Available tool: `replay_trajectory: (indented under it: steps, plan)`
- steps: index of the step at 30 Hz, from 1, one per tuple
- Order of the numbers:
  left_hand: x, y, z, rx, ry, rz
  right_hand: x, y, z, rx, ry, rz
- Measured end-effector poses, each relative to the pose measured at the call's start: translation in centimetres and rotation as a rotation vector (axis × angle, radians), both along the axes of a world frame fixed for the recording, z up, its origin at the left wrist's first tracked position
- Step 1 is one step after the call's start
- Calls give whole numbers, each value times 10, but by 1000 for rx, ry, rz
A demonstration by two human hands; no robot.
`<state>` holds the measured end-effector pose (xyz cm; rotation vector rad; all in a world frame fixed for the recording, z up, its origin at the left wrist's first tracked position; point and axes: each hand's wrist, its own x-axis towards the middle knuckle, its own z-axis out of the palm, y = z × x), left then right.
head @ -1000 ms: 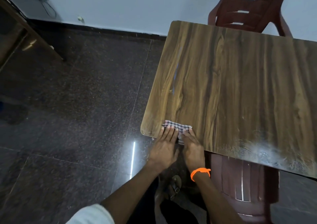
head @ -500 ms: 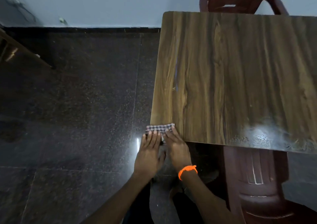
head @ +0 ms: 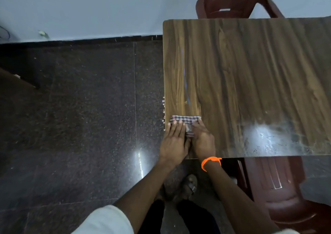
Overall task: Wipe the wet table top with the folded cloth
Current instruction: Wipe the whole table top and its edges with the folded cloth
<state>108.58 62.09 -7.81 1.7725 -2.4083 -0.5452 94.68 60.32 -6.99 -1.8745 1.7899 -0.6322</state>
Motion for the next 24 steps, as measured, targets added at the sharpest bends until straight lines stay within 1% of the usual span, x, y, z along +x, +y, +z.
replay_trajectory:
  steps: [3, 7, 10, 12, 16, 20, 22, 24]
  plan:
    - [21, 4, -6, -20, 23, 35, 15, -6, -4, -4, -17, 86]
    - [30, 42, -13, -14, 33, 36, 9, 22, -8, -18, 26, 266]
    - [23, 72, -10, 8, 26, -1, -6, 48, -5, 4, 21, 289]
    - [13, 77, -9, 17, 19, -18, -18, 58, -3, 6, 31, 292]
    - [-14, 40, -8, 3, -7, -88, -48, 38, -8, 20, 1, 174]
    - [-36, -20, -6, 12, -10, -90, -57, -14, -16, -7, -55, 19]
    - [-36, -48, -5, -12, -33, -68, -53, -42, -17, -29, -49, 3]
    - [-25, -67, -5, -34, -55, -36, -43, -66, -17, -26, -25, 57]
